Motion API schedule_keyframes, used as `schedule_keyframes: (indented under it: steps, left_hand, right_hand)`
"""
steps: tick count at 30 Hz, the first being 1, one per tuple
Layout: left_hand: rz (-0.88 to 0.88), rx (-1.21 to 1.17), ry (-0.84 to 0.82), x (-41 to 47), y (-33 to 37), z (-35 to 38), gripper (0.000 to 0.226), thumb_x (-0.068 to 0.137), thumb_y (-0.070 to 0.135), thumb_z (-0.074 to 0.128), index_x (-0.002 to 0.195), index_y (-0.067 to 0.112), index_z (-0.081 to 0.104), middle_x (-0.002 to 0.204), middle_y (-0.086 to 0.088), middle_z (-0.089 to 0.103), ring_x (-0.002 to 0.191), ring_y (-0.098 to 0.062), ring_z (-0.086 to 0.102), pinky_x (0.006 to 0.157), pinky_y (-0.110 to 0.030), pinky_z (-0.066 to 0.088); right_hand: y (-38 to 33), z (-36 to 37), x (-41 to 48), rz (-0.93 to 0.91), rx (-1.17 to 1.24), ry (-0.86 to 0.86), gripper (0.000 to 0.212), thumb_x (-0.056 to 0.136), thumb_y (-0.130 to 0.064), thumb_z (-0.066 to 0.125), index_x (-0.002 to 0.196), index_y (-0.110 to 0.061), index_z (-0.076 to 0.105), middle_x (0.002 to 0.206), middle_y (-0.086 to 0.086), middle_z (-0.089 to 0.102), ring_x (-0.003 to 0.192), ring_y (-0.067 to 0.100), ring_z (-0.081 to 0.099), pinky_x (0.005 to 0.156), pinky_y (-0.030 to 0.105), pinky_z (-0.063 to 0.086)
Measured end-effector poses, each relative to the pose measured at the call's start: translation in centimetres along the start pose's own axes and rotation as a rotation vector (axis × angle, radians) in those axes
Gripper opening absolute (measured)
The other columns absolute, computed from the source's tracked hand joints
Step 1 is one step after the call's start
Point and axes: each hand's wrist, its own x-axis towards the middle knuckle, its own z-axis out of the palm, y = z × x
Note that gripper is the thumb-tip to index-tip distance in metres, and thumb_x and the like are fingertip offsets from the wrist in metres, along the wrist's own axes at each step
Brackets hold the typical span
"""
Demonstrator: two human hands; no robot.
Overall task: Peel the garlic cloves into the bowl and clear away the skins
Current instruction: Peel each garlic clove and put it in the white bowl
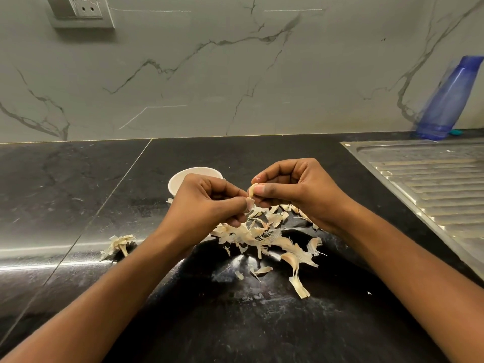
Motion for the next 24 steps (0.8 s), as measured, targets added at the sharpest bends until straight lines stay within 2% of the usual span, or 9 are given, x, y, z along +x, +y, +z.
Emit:
schedule_keyframes:
  steps: [4,8,12,17,24]
  left_hand:
    - [-0.030,-0.039,-0.010,0.01,-0.06,0.08,0.008,0.087,-0.006,0.078,0.093,-0.002,0.080,0.079,-0.023,0.077,0.070,-0.030,0.075,0.069,-0.032,0.065]
    - [-0.034,-0.060,-0.017,0.01,0.01,0.12,0.022,0.090,-0.018,0.062,0.095,-0.003,0.078,0.082,-0.023,0.078,0.074,-0.032,0.076,0.073,-0.038,0.066]
    - [-0.024,-0.054,-0.027,-0.11,0.13,0.05,0.031,0.093,-0.017,0.049,0.093,-0.004,0.077,0.083,-0.025,0.077,0.076,-0.036,0.075,0.076,-0.044,0.064]
    - [-0.011,-0.051,-0.014,-0.03,0.01,0.04,0.016,0.097,-0.002,0.065,0.091,-0.005,0.079,0.082,-0.023,0.077,0.072,-0.033,0.075,0.069,-0.036,0.065]
    - [0.022,0.021,-0.002,0.07,-0.27,0.01,0.007,0.091,-0.001,0.076,0.086,-0.003,0.080,0.075,-0.020,0.076,0.067,-0.029,0.075,0.063,-0.028,0.063]
  right_hand:
    - [-0.12,-0.02,0.01,-0.014,-0.048,0.009,0.017,0.088,-0.001,0.079,0.105,0.001,0.077,0.097,0.019,0.081,0.087,0.030,0.080,0.079,0.034,0.066]
    - [-0.16,0.03,0.07,-0.041,-0.080,0.032,0.017,0.087,-0.002,0.080,0.103,0.001,0.078,0.094,0.016,0.081,0.084,0.027,0.080,0.077,0.030,0.065]
    - [-0.09,-0.02,0.05,-0.059,-0.101,0.033,0.018,0.086,-0.003,0.082,0.104,0.002,0.078,0.094,0.016,0.081,0.085,0.029,0.080,0.077,0.031,0.064]
    - [0.03,0.03,0.06,-0.086,-0.118,0.019,0.019,0.086,-0.004,0.083,0.104,0.001,0.078,0.095,0.016,0.081,0.088,0.033,0.080,0.083,0.038,0.066]
    - [0.04,0.20,-0.05,-0.118,-0.123,-0.016,0.021,0.085,-0.004,0.083,0.104,0.004,0.078,0.096,0.016,0.081,0.090,0.036,0.079,0.083,0.039,0.066]
